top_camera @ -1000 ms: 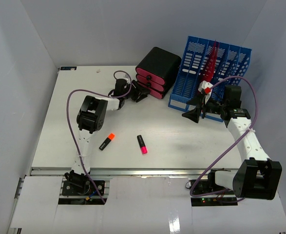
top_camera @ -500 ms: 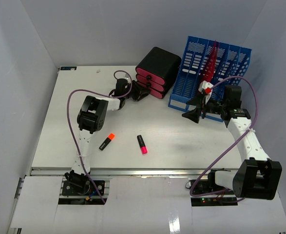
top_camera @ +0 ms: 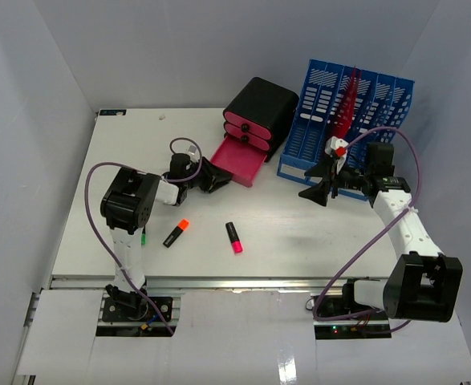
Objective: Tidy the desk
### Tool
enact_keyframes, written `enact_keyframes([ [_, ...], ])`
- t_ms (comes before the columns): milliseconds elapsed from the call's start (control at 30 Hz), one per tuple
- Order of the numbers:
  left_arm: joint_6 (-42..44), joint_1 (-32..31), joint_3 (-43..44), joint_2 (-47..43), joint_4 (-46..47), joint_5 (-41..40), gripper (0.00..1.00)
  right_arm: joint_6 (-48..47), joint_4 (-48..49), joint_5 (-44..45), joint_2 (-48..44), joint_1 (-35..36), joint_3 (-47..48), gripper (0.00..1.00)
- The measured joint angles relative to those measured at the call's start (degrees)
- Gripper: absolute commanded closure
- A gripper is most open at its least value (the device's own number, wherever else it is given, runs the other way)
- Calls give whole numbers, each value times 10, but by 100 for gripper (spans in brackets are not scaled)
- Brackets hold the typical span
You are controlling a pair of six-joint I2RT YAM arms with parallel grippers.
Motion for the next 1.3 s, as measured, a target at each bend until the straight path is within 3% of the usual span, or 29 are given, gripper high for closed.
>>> enact_keyframes([
  [167, 9, 9, 14, 0, -8, 25, 18, -15, -11, 37, 2, 65, 1, 3],
  [233, 19, 11, 24, -1, -18, 31, 17, -25, -19, 62, 5, 106, 1, 10],
  [533, 105, 26, 6, -80, -99, 34, 16, -66, -90, 197, 60, 286, 22, 10],
  [667, 166, 31, -40, -194, -154, 21, 14, -20, -93, 276, 103, 345, 63, 10],
  [800, 231, 31, -90, -344, -227, -34, 4, 105, -41, 388, 108, 449, 61, 10],
  [933, 282, 32, -130, -525, -310, -119, 2, 229, 1, 484, 145, 534, 58, 10],
  [1100, 312, 38, -154, -726, -409, -223, 2, 344, -1, 571, 232, 554, 87, 10],
  [1300, 313, 39, -171, -918, -539, -285, 2, 417, -5, 644, 355, 573, 175, 2],
])
